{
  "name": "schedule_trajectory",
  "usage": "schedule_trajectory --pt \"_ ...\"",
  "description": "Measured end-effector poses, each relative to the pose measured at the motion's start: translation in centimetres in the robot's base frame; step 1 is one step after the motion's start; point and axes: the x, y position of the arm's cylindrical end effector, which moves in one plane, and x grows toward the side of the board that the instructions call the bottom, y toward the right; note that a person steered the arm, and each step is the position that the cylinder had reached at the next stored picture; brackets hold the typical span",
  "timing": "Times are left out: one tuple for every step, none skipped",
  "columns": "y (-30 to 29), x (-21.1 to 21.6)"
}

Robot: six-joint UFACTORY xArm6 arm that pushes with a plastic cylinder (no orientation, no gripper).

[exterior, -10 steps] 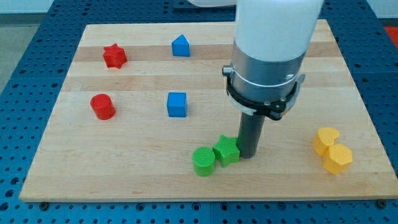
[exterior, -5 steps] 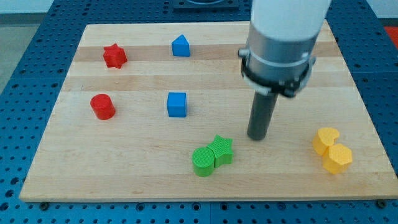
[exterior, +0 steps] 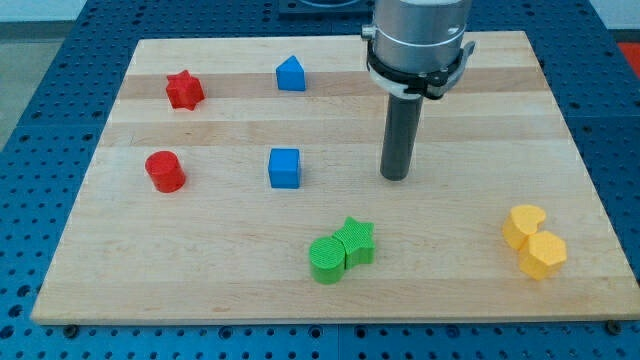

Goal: Move your arm to the center

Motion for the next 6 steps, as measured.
schedule_trajectory --pt "0.0 0.0" --pt "-0.3 -0.1" --pt "-1.2 -1.3" --pt "-2.0 -2.0" --pt "-2.5 -2.0" --pt "-2.7 -2.0"
